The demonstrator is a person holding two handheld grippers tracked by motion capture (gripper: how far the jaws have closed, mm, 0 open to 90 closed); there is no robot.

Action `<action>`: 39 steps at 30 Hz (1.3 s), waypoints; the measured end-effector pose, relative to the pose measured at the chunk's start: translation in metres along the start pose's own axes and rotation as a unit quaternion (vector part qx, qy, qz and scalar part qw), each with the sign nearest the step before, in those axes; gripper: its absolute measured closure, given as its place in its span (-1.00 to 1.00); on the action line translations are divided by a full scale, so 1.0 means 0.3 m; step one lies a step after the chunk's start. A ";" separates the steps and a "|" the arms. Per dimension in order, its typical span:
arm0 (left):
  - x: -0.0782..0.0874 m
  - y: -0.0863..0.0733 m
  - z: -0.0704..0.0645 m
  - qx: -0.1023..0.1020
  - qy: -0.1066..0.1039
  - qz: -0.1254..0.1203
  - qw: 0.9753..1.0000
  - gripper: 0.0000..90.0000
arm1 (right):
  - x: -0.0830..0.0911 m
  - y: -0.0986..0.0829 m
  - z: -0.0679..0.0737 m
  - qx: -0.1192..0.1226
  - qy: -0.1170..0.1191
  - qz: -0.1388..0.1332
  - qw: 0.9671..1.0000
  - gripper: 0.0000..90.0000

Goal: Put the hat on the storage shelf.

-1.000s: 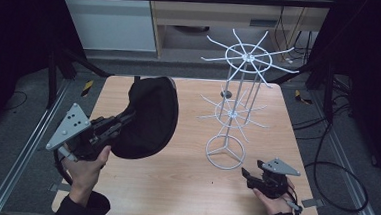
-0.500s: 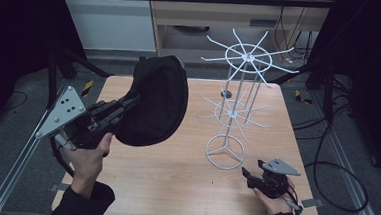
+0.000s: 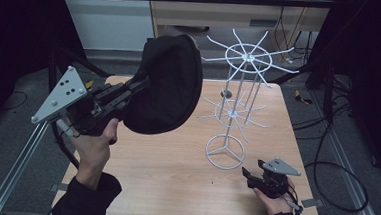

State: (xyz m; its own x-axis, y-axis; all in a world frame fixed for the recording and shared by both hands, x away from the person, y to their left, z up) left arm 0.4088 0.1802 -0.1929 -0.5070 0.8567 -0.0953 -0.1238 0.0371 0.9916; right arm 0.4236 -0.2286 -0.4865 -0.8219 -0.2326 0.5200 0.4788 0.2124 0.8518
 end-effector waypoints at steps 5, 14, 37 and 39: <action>-0.062 0.004 -0.005 0.000 -0.012 0.006 1.000 0.90 | 0.000 0.000 -0.001 0.001 0.000 -0.001 1.000 -0.26; -0.153 -0.027 -0.001 0.008 -0.031 0.015 0.999 0.90 | 0.000 0.000 0.000 0.001 0.002 -0.001 1.000 -0.26; -0.159 -0.204 0.078 0.049 -0.023 0.079 0.995 0.80 | -0.002 -0.001 0.005 0.004 0.004 0.003 1.000 -0.26; -0.165 -0.225 0.086 0.052 -0.019 0.089 0.994 0.80 | -0.003 -0.001 0.005 0.005 0.003 0.002 1.000 -0.26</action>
State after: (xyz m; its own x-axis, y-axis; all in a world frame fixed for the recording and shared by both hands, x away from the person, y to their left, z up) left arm 0.4642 0.1485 -0.2530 -0.4806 0.8729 0.0845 0.0557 -0.0657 0.9963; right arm 0.4238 -0.2272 -0.4873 -0.8182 -0.2380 0.5235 0.4783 0.2236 0.8492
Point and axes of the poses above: each handheld gripper's, and its own axes: x roughly backward along the jaws, y roughly out of its top, z roughly to its left, the point moved 1 cm from there along -x, roughly forward along the jaws, and after that the axes turned 10 degrees about -y, right-handed, at the moved point
